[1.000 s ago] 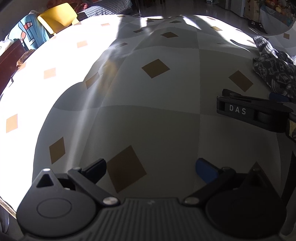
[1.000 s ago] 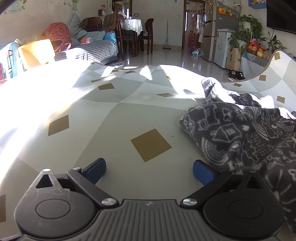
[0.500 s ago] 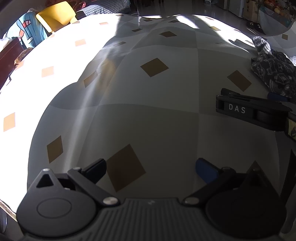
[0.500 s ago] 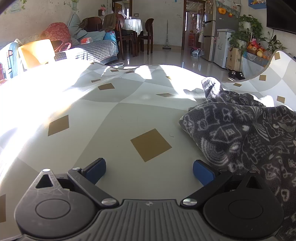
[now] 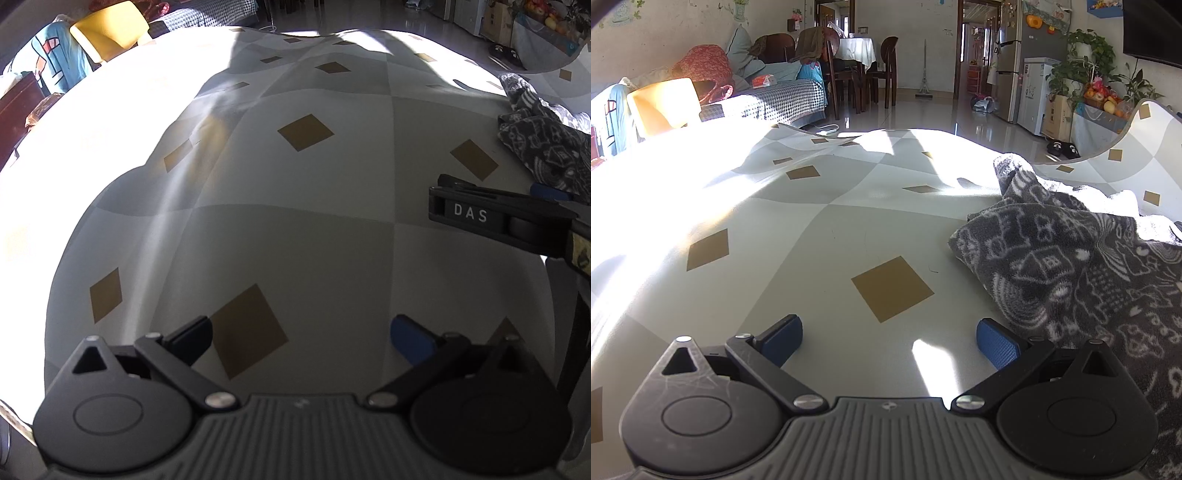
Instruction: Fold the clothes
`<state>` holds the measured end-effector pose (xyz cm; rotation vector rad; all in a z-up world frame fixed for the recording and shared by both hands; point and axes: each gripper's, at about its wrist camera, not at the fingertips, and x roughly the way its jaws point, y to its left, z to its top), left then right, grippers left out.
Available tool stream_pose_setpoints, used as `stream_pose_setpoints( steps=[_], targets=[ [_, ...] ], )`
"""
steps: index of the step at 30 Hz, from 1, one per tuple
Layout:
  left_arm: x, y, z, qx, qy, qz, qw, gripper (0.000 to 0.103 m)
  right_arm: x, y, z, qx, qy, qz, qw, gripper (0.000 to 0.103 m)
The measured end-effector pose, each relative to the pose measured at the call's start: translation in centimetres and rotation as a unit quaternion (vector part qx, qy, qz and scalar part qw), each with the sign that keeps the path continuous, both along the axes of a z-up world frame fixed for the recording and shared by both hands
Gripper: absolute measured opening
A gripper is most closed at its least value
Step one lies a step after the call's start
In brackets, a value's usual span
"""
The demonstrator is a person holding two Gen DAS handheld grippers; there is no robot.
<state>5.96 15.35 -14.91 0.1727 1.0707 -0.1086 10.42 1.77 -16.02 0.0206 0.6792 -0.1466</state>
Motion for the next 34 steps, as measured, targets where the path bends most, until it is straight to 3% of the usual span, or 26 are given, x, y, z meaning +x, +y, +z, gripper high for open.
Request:
stream_pose_setpoints(
  steps=[34],
  targets=[
    [-0.43, 0.01, 0.01, -0.003, 0.009, -0.002, 1.0000, 0.103, 0.03, 0.05, -0.04, 0.000, 0.000, 0.000, 1.000, 0.101]
  ],
)
